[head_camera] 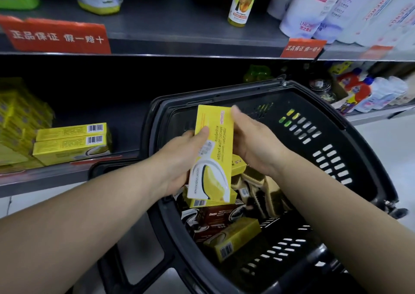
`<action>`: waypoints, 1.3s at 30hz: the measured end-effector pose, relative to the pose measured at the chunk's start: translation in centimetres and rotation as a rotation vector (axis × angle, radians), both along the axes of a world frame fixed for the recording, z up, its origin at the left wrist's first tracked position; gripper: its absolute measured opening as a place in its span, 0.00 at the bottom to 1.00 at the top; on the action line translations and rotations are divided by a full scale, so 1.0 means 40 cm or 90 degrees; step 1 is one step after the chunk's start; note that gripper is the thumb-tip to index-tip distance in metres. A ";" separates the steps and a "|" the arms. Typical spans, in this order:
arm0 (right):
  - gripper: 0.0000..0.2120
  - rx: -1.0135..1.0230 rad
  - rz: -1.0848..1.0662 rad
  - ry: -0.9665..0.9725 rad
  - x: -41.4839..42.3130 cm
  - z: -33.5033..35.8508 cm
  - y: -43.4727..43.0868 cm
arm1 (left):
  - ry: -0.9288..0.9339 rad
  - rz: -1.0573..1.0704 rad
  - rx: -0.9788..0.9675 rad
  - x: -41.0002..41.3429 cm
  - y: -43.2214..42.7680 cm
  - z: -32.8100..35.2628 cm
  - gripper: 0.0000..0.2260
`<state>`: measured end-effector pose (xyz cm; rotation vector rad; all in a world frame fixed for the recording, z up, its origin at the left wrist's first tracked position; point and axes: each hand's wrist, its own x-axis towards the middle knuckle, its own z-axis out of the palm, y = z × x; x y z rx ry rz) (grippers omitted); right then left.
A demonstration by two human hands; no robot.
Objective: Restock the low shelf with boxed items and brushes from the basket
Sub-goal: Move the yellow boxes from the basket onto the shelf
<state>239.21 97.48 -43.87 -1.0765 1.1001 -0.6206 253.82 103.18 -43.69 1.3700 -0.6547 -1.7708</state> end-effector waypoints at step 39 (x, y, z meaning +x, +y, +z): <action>0.34 -0.897 0.244 0.352 -0.069 0.014 0.091 | 0.057 -0.066 -0.011 0.042 -0.045 0.019 0.21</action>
